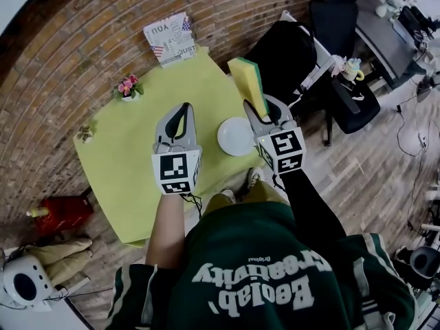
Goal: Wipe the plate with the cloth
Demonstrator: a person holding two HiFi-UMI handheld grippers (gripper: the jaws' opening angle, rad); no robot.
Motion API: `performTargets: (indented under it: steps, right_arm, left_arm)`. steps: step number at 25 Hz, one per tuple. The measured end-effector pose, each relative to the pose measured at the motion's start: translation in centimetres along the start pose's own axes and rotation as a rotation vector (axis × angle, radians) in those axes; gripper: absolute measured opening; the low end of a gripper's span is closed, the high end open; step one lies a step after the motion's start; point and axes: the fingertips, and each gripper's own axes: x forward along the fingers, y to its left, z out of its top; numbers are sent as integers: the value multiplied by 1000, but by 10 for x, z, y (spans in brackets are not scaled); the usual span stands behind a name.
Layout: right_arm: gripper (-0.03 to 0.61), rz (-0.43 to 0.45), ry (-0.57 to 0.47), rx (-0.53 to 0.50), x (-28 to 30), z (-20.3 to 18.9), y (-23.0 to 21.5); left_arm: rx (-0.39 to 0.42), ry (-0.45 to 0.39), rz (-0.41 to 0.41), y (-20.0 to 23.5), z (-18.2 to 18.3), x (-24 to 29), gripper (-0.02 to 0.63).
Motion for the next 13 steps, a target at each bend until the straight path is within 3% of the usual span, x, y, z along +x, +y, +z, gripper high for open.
performTargets:
  steps: [13]
  right_arm:
    - [135, -55, -15, -8, -27, 0, 18]
  left_arm:
    - [-3, -23, -62, -11, -5, -21, 5]
